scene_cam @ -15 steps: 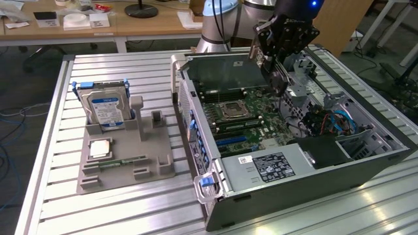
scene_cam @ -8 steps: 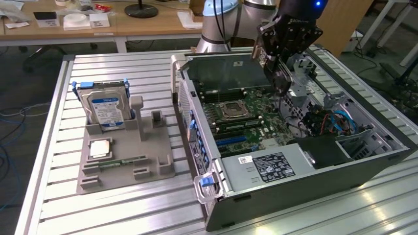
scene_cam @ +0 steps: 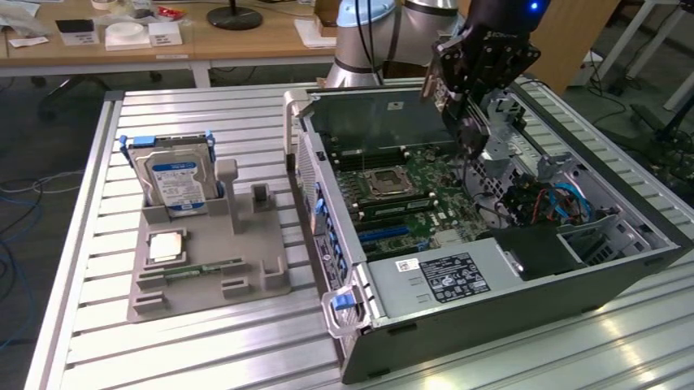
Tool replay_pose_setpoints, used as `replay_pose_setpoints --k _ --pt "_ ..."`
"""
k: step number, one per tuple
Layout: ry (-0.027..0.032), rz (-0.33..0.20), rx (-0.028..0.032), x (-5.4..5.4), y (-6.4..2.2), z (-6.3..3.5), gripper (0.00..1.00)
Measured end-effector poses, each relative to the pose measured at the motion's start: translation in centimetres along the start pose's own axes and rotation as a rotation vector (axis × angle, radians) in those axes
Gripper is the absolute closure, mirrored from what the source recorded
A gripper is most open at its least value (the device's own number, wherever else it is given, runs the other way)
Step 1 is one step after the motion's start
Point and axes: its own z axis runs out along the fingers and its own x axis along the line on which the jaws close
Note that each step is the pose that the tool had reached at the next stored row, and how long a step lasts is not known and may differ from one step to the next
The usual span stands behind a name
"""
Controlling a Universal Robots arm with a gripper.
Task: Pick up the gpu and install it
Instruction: 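Pick up the gpu and move the gpu toward the slot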
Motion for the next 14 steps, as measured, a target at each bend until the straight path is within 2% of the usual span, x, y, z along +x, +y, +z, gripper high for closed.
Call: replay_pose_setpoints --k 14 --pt "-0.0001 0.0 0.0 -1.2 0.06 0.05 0.73"
